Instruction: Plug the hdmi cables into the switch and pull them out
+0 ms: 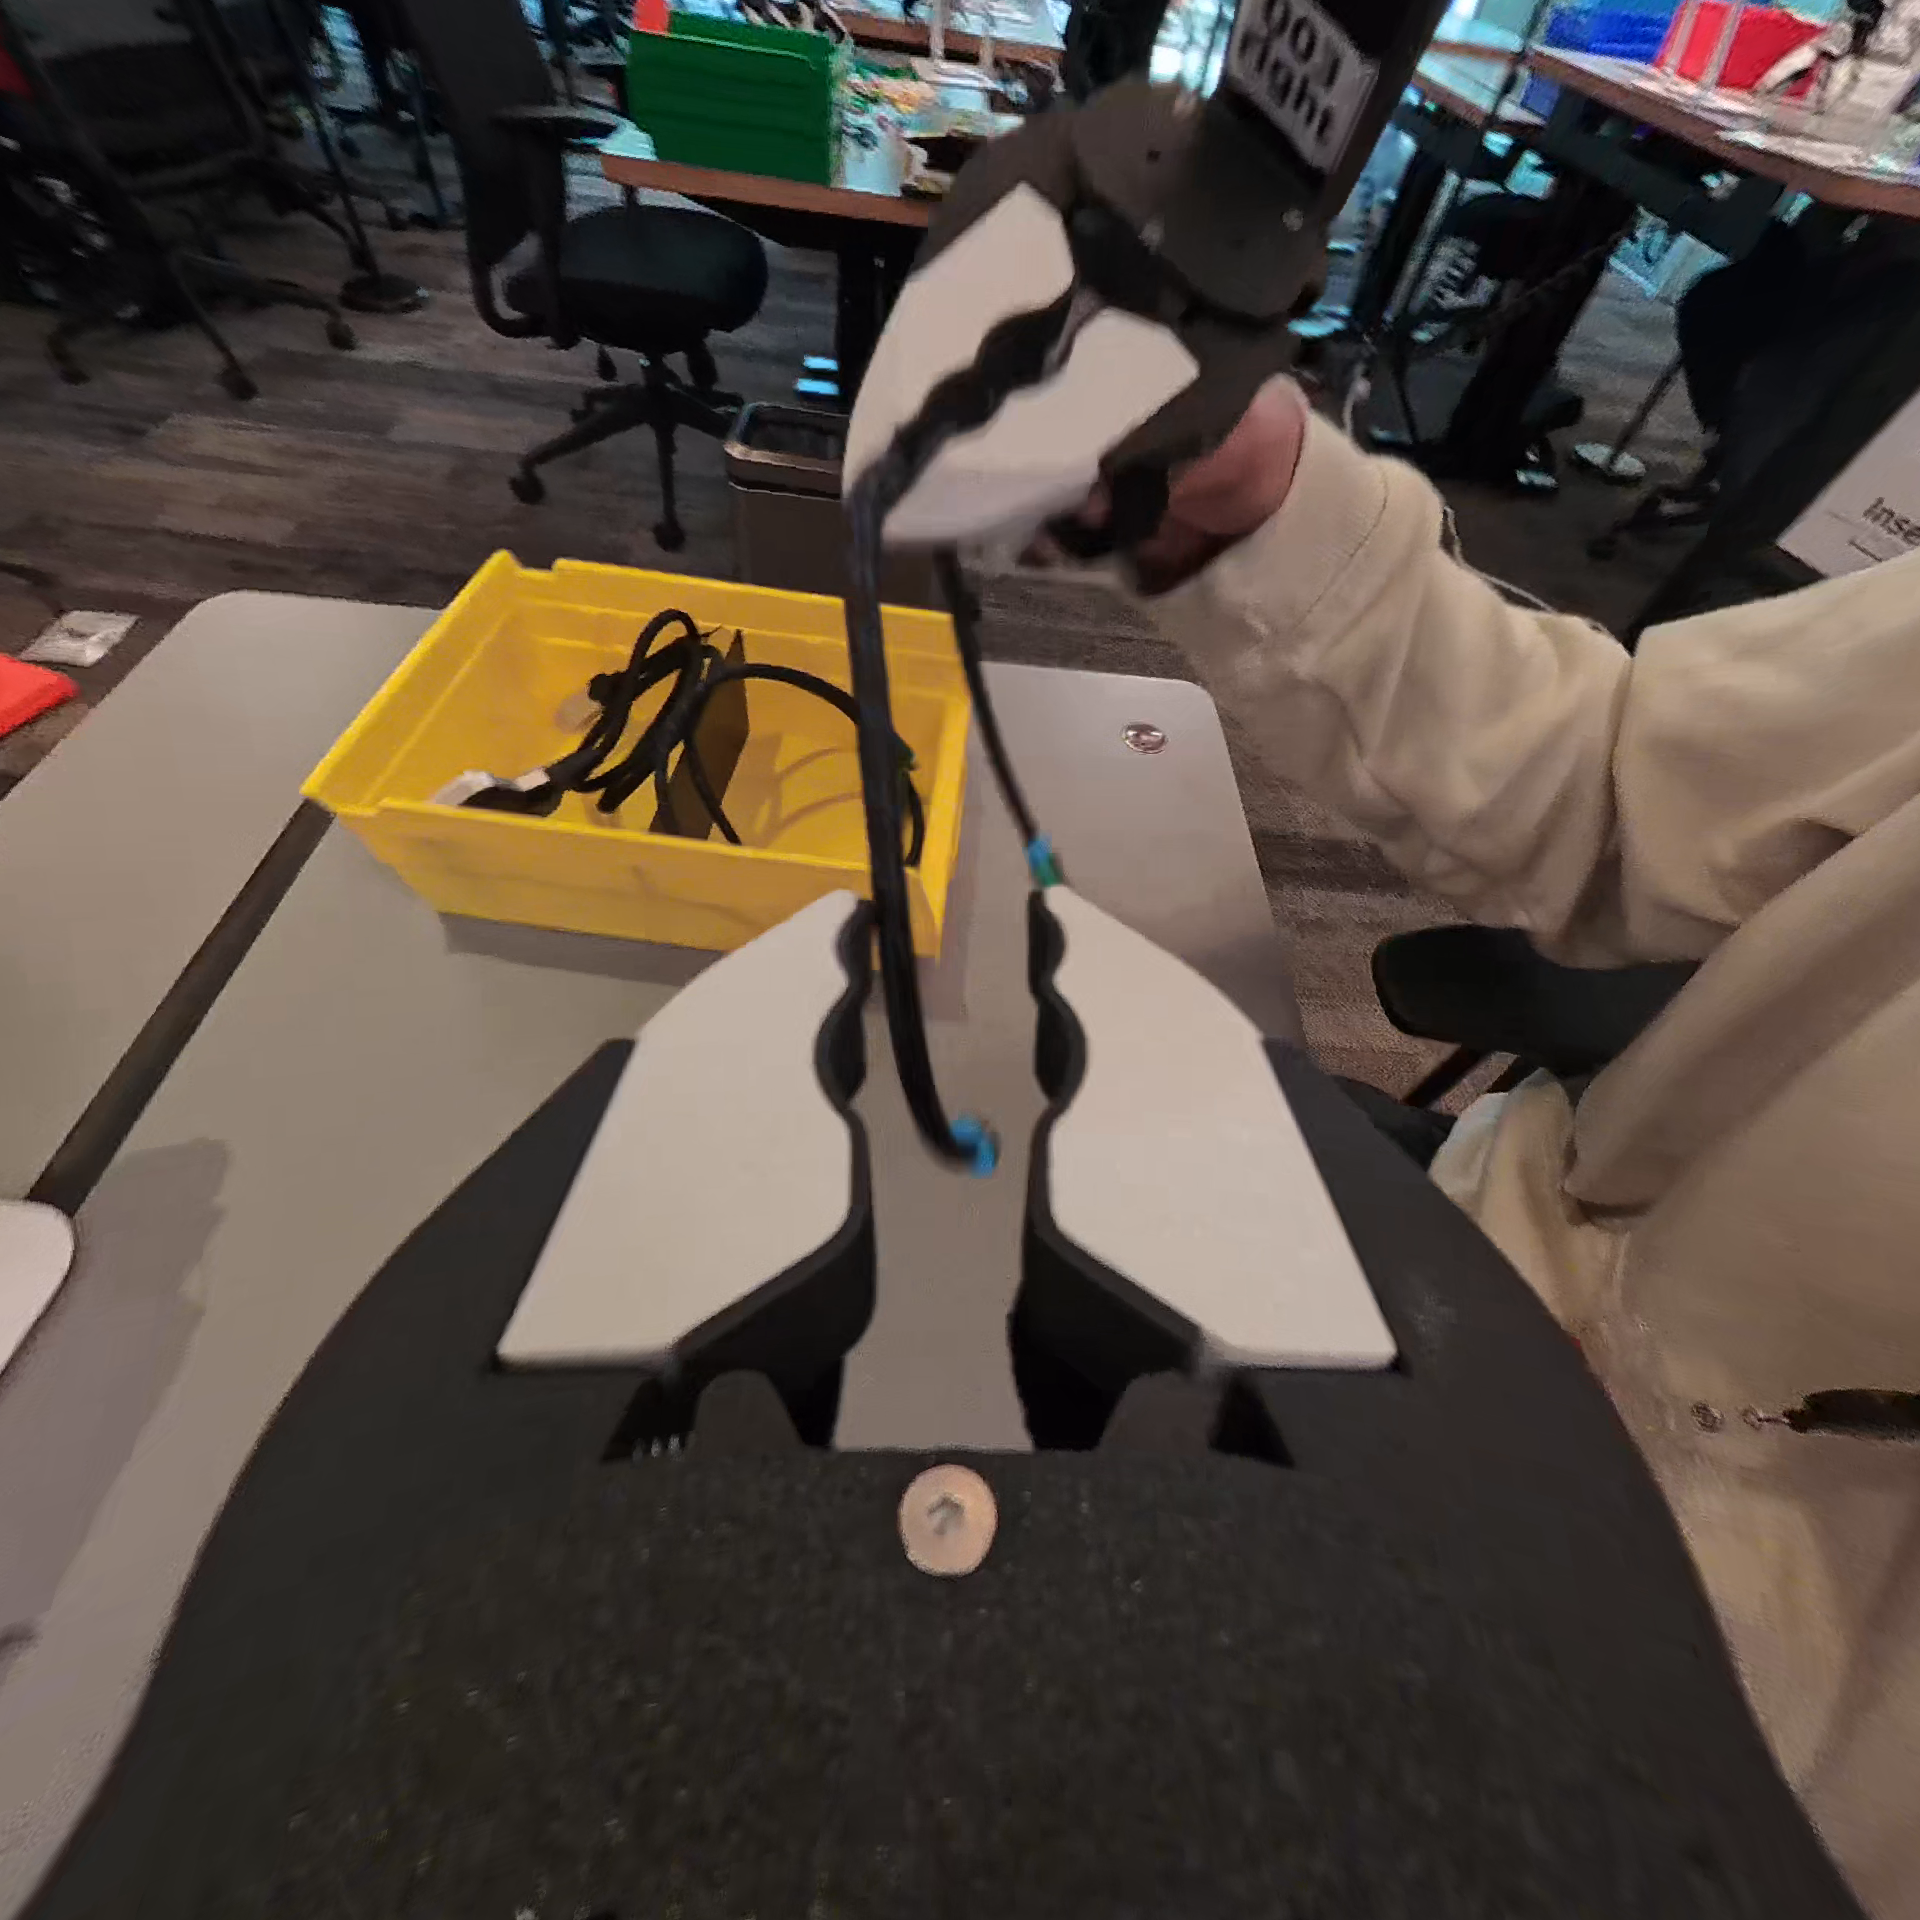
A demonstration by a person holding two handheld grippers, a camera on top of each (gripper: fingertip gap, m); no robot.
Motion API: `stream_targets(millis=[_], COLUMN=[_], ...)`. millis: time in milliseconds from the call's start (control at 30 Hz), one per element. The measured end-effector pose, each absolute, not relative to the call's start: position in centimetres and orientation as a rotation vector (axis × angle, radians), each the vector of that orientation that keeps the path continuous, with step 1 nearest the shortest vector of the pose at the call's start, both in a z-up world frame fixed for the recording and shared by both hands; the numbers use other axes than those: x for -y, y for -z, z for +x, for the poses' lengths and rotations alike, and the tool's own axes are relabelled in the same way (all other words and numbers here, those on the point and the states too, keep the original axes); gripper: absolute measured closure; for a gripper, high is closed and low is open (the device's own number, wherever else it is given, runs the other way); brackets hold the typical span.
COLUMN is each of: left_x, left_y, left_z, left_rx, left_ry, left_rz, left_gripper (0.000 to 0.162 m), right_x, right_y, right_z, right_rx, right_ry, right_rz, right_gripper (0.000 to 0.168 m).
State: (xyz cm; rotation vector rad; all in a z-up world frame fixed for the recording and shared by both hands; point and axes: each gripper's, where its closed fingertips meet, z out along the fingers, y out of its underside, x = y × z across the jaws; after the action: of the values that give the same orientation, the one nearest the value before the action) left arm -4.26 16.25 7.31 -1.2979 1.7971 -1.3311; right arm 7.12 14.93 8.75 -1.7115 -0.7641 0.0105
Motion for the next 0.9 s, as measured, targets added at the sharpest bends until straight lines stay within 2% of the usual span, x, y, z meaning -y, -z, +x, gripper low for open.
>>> stream_targets(millis=[67, 200, 333, 467, 633, 733, 900], left_x=[-15.9, -13.6, -10.1, -6.4, -5.1, -6.6, -11.2], left_y=[-6.1, 0.0, 7.4, 11.1, 11.8, 10.8, 8.5], left_z=[-7.0, -12.2, -15.9, -17.7, -19.1, -20.2, -22.7], left_rx=[-1.784, -1.757, -1.747, -1.723, -1.665, -1.539, -1.242], left_ry=[1.379, 1.441, 1.435, 1.539, 1.597, 1.595, 1.552], left_rz=[-1.359, -1.495, -1.668, -1.769, -1.793, -1.773, -1.733], left_gripper=[0.126, 0.126, 0.125, 0.125, 0.125, 0.125, 0.123], right_x=[-14.0, -12.1, -11.9, -14.3, -16.5, -15.8, -15.0], right_y=[-10.3, -13.0, -7.0, 1.2, 7.6, 10.9, 11.7], right_z=[10.4, 18.6, 22.2, 25.9, 25.5, 27.0, 29.0], right_rx=[0.728, 0.629, 0.669, 0.703, 0.826, 0.932, 0.809], right_ry=[0.04, 0.143, -0.076, -0.036, 0.084, 0.327, 0.591], right_rz=[-1.743, -1.78, -2.037, -2.268, -2.387, -2.503, -2.534], right_gripper=[0.162, 0.162, 0.162, 0.162, 0.162, 0.162, 0.162])
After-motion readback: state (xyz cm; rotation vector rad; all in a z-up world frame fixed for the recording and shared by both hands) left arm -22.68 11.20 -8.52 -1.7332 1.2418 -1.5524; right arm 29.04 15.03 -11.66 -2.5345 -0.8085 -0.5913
